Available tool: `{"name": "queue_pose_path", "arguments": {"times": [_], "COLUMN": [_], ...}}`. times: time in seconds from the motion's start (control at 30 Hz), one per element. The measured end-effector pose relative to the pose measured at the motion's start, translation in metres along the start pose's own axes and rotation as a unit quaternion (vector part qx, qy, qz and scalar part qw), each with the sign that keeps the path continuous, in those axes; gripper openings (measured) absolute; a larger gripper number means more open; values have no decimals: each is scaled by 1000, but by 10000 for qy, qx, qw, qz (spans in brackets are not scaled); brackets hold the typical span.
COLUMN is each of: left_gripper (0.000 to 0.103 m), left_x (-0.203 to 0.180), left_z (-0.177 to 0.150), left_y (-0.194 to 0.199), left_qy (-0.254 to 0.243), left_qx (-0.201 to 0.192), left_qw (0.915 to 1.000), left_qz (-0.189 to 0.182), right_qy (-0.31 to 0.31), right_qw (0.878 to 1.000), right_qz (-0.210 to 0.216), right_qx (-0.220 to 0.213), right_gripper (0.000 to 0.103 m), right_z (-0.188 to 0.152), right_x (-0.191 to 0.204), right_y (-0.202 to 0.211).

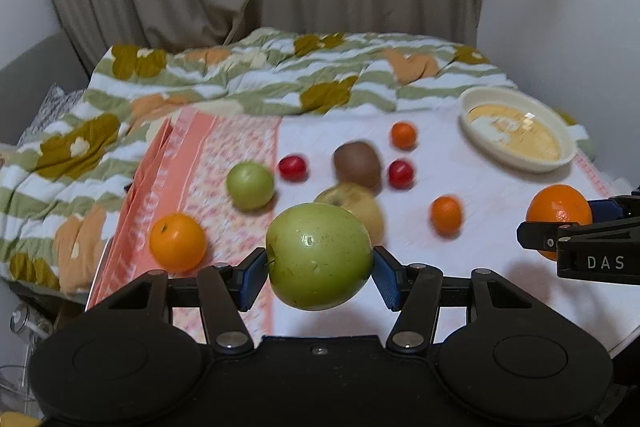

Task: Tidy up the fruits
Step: 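Grasp the green apple with the left tool while the right tool grasps the large orange, then carry both fruits to the duck bowl and release them inside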

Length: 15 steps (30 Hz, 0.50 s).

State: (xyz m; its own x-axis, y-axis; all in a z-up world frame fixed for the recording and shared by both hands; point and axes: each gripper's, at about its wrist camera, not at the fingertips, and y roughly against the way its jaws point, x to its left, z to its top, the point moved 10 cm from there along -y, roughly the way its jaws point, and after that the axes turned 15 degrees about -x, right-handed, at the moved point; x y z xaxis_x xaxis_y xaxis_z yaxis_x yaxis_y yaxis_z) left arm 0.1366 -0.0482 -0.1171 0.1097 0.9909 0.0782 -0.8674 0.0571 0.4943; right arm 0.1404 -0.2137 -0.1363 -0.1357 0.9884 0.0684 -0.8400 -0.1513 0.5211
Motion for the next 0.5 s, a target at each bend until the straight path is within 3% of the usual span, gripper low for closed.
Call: {"name": "queue_pose_path", "arguments": {"times": [0.27,0.5], "left_gripper": [61,61], "left_x": [-50,-88], "left_z": [55,96], "left_y": [14,-3], "left_qy": [-198,-251], "left_qx": [-447,-732], "left_qw": [9988,9962], "left_qz": [-98,-406], "right_qy": [-147,-171], "right_qw": [9995,9975], "right_qz": [-173,-477], "right_qx": [-234,-502], "right_gripper": [75,75], "right_z": [30,62], "right_x": [-61,-113], "right_y": [38,50]}}
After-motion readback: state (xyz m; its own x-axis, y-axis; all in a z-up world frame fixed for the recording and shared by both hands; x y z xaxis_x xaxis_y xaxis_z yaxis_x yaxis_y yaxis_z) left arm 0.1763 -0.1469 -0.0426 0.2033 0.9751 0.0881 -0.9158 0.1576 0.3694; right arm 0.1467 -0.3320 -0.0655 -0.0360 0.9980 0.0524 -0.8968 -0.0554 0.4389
